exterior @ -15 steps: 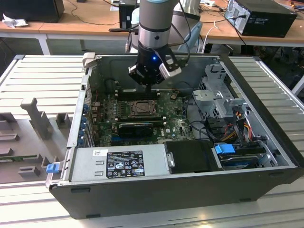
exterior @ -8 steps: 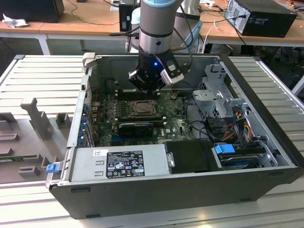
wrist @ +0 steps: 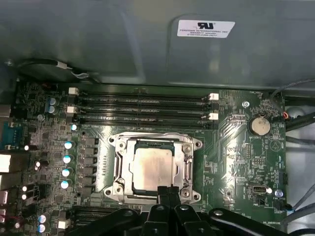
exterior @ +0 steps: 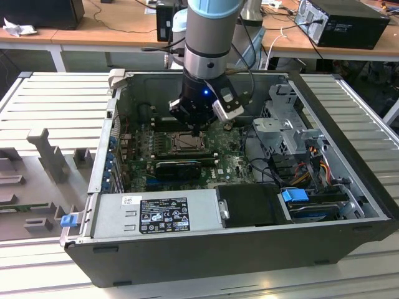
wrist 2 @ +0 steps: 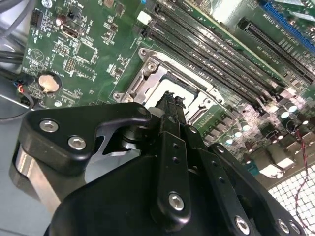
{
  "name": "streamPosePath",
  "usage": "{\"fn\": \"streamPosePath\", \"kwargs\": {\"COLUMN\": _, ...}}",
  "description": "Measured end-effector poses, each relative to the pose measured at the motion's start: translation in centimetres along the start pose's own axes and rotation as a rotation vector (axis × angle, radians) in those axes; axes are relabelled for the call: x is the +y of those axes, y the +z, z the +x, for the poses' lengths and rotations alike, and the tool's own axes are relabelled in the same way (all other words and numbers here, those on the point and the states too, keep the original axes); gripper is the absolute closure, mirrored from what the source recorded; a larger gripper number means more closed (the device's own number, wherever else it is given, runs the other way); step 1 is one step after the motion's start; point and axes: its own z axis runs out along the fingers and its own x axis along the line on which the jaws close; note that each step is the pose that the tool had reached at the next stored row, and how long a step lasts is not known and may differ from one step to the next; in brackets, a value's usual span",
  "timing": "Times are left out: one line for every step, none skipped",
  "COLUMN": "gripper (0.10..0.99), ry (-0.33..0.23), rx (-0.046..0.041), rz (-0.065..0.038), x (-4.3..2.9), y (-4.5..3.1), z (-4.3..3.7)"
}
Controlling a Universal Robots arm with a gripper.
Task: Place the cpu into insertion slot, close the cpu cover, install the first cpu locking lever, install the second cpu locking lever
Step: 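Install the second cpu locking lever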
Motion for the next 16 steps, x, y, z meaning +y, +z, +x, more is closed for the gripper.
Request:
{"fn": "streamPosePath", "kwargs": {"gripper": 0.980, "ry": 0.000, "rx": 0.0009, "rz": -0.002, "x": -0.32, "y": 0.14, "z": 0.01}}
{"fn": "streamPosePath", "kwargs": {"gripper": 0.980, "ry": -0.001, "rx": 0.0012, "rz": -0.003, "x": -0.57, "y": 0.22, "z": 0.02}}
{"fn": "streamPosePath", "kwargs": {"gripper": 0.980, "ry": -0.001, "rx": 0.0016, "rz": -0.004, "x": -0.99, "y": 0.34, "z": 0.03}}
{"fn": "streamPosePath", "kwargs": {"gripper": 0.980, "ry": -0.002, "rx": 0.0016, "rz": -0.005, "x": -1.27, "y": 0.41, "z": 0.04}}
{"fn": "streamPosePath", "kwargs": {"gripper": 0.980, "ry": -0.003, "rx": 0.0016, "rz": -0.006, "x": -1.58, "y": 0.44, "z": 0.05}}
{"fn": "streamPosePath", "kwargs": {"gripper": 0.980, "ry": -0.003, "rx": 0.0015, "rz": -0.009, "x": -2.08, "y": 0.45, "z": 0.08}}
{"fn": "streamPosePath", "kwargs": {"gripper": 0.980, "ry": -0.003, "rx": 0.0016, "rz": -0.011, "x": -2.37, "y": 0.44, "z": 0.14}}
{"fn": "streamPosePath", "kwargs": {"gripper": 0.980, "ry": -0.004, "rx": 0.0014, "rz": -0.016, "x": -2.59, "y": 0.42, "z": 0.19}}
{"fn": "streamPosePath", "kwargs": {"gripper": 0.980, "ry": -0.004, "rx": 0.0010, "rz": -0.025, "x": -2.75, "y": 0.41, "z": 0.30}}
{"fn": "streamPosePath", "kwargs": {"gripper": 0.980, "ry": -0.005, "rx": 0.0004, "rz": -0.042, "x": -2.83, "y": 0.42, "z": 0.46}}
{"fn": "streamPosePath", "kwargs": {"gripper": 0.980, "ry": -0.006, "rx": -0.0005, "rz": -0.068, "x": -2.92, "y": 0.42, "z": 0.72}}
{"fn": "streamPosePath", "kwargs": {"gripper": 0.980, "ry": -0.006, "rx": -0.0008, "rz": -0.076, "x": -3.09, "y": 0.41, "z": 0.85}}
{"fn": "streamPosePath", "kwargs": {"gripper": 0.980, "ry": -0.006, "rx": -0.0010, "rz": -0.077, "x": -3.36, "y": 0.40, "z": 1.03}}
{"fn": "streamPosePath", "kwargs": {"gripper": 0.980, "ry": -0.006, "rx": -0.0010, "rz": -0.077, "x": -3.54, "y": 0.39, "z": 1.18}}
{"fn": "streamPosePath", "kwargs": {"gripper": 0.980, "ry": -0.006, "rx": -0.0009, "rz": -0.078, "x": -3.66, "y": 0.38, "z": 1.32}}
{"fn": "streamPosePath", "kwargs": {"gripper": 0.980, "ry": -0.006, "rx": -0.0011, "rz": -0.081, "x": -3.80, "y": 0.38, "z": 1.75}}
